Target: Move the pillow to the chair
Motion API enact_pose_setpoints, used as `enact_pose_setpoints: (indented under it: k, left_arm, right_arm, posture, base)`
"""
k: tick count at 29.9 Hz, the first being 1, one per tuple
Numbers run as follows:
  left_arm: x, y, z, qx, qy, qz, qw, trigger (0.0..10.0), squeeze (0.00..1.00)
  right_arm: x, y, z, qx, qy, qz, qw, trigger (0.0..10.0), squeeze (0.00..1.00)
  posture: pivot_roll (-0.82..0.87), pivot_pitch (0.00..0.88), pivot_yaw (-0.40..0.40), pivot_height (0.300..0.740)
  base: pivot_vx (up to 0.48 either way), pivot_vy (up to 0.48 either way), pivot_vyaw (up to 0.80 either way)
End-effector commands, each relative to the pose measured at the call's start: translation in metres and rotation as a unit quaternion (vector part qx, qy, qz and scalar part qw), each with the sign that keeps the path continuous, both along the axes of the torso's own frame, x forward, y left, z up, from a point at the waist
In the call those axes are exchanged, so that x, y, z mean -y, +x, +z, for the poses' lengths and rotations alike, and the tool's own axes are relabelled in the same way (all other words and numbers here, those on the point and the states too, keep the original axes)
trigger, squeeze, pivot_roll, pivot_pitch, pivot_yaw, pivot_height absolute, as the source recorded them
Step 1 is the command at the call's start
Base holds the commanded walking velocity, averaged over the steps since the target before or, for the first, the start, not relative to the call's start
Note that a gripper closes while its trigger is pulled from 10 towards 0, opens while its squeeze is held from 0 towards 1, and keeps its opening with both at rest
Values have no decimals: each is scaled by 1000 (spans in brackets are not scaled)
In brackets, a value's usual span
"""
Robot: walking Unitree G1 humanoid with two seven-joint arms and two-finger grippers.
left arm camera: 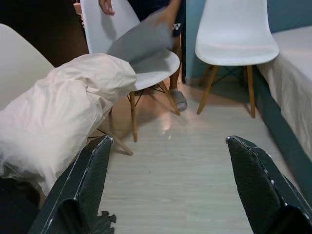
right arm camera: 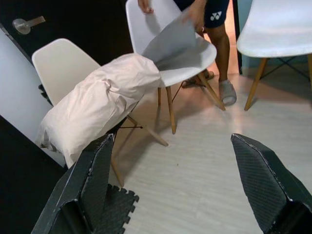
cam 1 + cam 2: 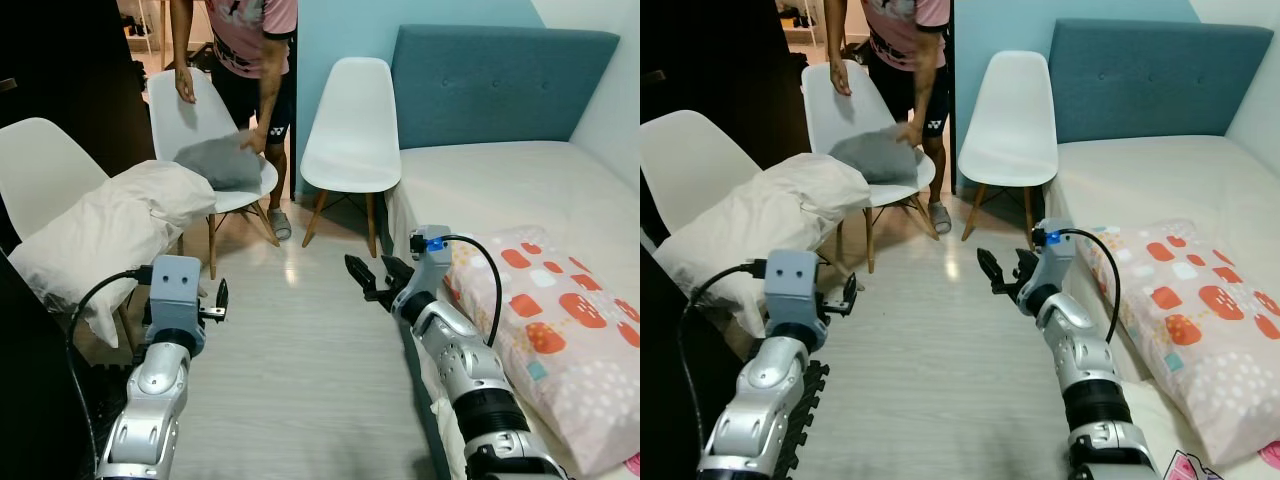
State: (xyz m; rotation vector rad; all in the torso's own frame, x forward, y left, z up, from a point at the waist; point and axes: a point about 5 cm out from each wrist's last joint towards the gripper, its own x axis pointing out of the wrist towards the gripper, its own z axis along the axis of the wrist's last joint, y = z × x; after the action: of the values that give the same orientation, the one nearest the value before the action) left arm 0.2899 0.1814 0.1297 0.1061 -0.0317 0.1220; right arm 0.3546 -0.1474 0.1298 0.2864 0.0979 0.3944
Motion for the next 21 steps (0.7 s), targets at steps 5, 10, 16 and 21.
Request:
enact_pose_setpoints:
  k: [5, 10, 16, 21]
  left_arm:
    - [10, -2, 5, 23, 2, -26, 999, 10000, 0]
    - [9, -1, -3, 15, 5, -26, 1000, 10000, 0]
    - [4, 0, 0, 17, -7, -25, 1000, 10000, 0]
    - [2, 2, 5, 25, -7, -29, 999, 10000, 0]
  right_arm:
    - [1, 0, -1, 5, -6, 5, 1000, 10000, 0]
    - [1, 0, -2, 6, -7, 3, 1000, 10000, 0]
    - [0, 3, -1, -3, 8, 5, 1000, 10000, 0]
    - [-6, 6, 4, 1, 15, 14, 1000, 10000, 0]
  posture:
    - [58, 0, -61, 740]
    - [55, 0, -57, 740]
    - [62, 0, -57, 740]
    - [67, 0, -62, 740]
  base:
    - [0, 0, 0]
    - [0, 0, 0]
    - [0, 0, 0]
    - [0, 0, 0]
